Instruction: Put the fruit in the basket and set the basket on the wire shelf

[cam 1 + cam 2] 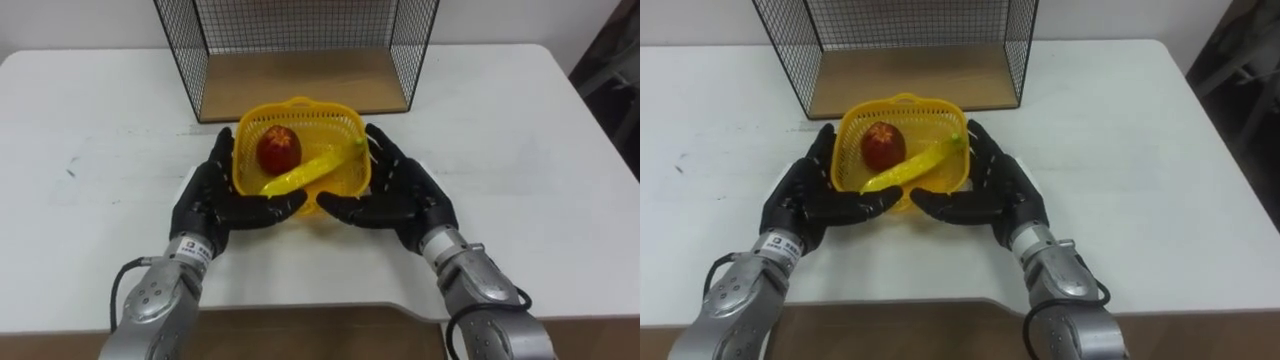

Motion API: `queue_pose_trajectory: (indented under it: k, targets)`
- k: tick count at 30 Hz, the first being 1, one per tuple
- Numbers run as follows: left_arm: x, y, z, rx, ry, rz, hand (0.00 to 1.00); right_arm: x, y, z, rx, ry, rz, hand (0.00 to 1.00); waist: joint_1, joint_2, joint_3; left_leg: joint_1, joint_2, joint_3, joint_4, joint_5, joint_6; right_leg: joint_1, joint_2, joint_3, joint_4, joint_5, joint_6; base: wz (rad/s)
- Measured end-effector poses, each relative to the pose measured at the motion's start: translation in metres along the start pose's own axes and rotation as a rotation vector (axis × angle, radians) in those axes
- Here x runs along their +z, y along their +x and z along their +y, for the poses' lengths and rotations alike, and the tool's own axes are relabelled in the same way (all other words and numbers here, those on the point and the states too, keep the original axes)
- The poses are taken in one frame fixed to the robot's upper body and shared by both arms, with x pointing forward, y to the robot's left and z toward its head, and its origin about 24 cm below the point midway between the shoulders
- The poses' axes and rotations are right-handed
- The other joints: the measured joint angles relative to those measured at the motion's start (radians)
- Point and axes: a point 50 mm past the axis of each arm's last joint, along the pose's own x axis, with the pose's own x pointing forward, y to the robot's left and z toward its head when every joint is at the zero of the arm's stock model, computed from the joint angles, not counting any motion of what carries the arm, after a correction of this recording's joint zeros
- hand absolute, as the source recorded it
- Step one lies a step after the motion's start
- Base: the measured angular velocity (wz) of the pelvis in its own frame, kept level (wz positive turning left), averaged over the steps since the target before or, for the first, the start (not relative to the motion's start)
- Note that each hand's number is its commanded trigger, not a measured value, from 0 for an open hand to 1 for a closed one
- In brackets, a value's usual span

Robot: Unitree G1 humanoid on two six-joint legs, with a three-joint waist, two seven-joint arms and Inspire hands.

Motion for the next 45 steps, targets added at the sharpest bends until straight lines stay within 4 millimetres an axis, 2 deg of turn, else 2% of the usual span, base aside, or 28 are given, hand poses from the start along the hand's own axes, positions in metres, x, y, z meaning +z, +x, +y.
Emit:
queue_pose_trajectory:
  k: [14, 28, 34, 41, 45]
  targets:
    - [-0.001, 0.001, -0.002, -0.010, 0.003, 0.004, 0.00, -0.006, 0.003, 0.000, -0.013, -0.007, 0.029, 0.00, 0.000, -0.005, 0.0032, -0.002, 0.001, -0.003, 0.005, 0.000, 0.000, 0.008, -0.001, -0.008, -0.011, 0.003, 0.000, 0.01]
    - [0.000, 0.003, -0.006, -0.017, -0.007, -0.002, 0.00, -0.004, 0.003, -0.002, -0.021, -0.006, 0.023, 0.00, -0.006, -0.009, 0.0009, -0.003, 0.000, -0.003, 0.005, 0.000, 0.000, 0.008, 0.000, -0.007, -0.014, 0.003, 0.000, 0.00]
    - [0.002, 0.004, -0.009, -0.026, -0.011, -0.008, 0.00, 0.003, 0.007, -0.001, -0.021, -0.014, 0.002, 0.00, -0.007, -0.009, 0.0004, -0.005, 0.000, -0.003, 0.005, 0.000, 0.000, 0.005, 0.001, -0.003, -0.014, 0.003, 0.000, 0.00]
    - [0.014, 0.013, -0.017, -0.053, -0.012, -0.053, 0.00, 0.019, 0.011, -0.001, -0.040, -0.021, -0.061, 0.00, -0.006, -0.007, -0.0018, 0.001, 0.001, -0.003, 0.006, 0.000, 0.000, 0.010, 0.002, -0.003, -0.012, 0.003, 0.000, 0.00]
    - [0.017, 0.015, -0.020, -0.061, -0.013, -0.064, 0.00, 0.022, 0.011, -0.002, -0.052, -0.016, -0.074, 0.00, -0.011, -0.007, -0.0018, 0.005, 0.001, -0.003, 0.006, 0.000, 0.000, 0.015, 0.002, -0.003, -0.012, 0.004, 0.000, 0.00]
